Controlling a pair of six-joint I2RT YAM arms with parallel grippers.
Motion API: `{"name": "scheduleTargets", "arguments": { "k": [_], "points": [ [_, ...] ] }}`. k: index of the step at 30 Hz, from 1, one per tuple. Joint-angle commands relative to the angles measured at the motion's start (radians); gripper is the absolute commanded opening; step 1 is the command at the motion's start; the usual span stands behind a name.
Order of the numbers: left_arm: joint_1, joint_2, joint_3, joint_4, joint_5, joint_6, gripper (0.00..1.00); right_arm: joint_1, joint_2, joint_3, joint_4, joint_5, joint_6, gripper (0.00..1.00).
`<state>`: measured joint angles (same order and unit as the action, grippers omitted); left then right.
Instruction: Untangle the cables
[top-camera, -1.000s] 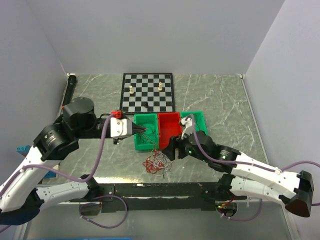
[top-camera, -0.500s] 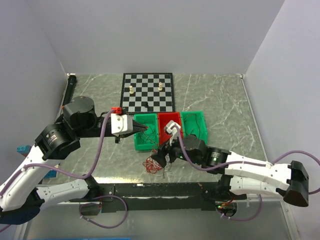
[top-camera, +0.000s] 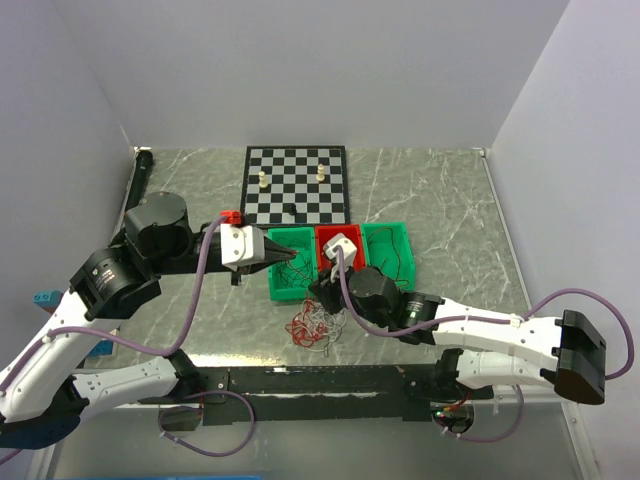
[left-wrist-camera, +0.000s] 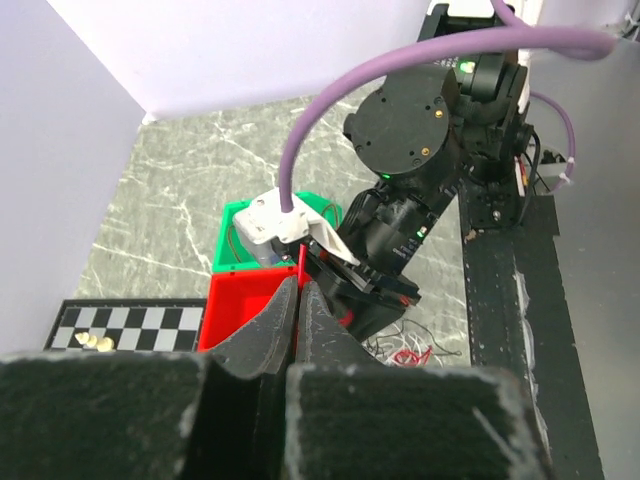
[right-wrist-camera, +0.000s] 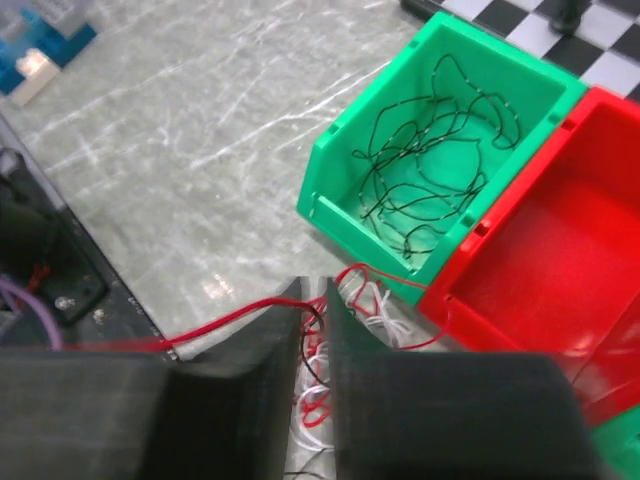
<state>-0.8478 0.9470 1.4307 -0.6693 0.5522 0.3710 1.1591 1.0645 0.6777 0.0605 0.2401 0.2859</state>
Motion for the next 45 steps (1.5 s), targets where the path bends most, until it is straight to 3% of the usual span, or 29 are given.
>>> {"name": "scheduleTargets", "arguments": {
  "k": [1, 2, 3, 4, 5, 7, 14, 22, 28, 40, 45],
  "points": [
    [-0.004, -0.013, -0.032, 0.077, -0.006, -0.037, 0.02, 0.008, -0.073, 0.045, 0.009, 0.073, 0.012, 0.01],
    [-0.004, -0.017, -0.058, 0.092, -0.021, -0.043, 0.09, 0.007, -0.101, 0.052, -0.013, 0.088, 0.012, 0.00],
    [-0.004, -0.022, -0.082, 0.109, -0.035, -0.049, 0.26, 0.007, -0.135, 0.057, -0.031, 0.100, 0.006, 0.00],
    [-0.004, -0.028, -0.114, 0.119, -0.047, -0.053, 0.36, 0.007, -0.173, 0.057, -0.047, 0.103, -0.001, 0.00],
    [-0.004, -0.033, -0.148, 0.126, -0.054, -0.050, 0.42, 0.005, -0.208, 0.057, -0.057, 0.105, -0.008, 0.00],
    [-0.004, -0.046, -0.238, 0.157, -0.066, -0.050, 0.69, 0.007, -0.273, 0.059, -0.103, 0.105, -0.014, 0.00],
    [-0.004, -0.004, -0.447, 0.237, -0.041, 0.006, 0.90, 0.007, -0.405, 0.103, -0.241, 0.088, 0.012, 0.00],
    [-0.007, 0.079, -0.568, 0.376, -0.002, 0.005, 0.92, 0.007, -0.456, 0.190, -0.323, 0.057, -0.011, 0.00],
    [-0.022, 0.136, -0.654, 0.504, -0.064, -0.023, 0.91, 0.007, -0.478, 0.267, -0.369, 0.062, -0.045, 0.00],
    [-0.054, 0.285, -0.685, 0.640, -0.055, -0.044, 0.83, 0.007, -0.515, 0.312, -0.398, 0.081, -0.093, 0.00],
    [-0.080, 0.303, -0.682, 0.779, -0.113, -0.142, 0.88, 0.007, -0.506, 0.303, -0.386, 0.031, -0.068, 0.00]
  ]
}}
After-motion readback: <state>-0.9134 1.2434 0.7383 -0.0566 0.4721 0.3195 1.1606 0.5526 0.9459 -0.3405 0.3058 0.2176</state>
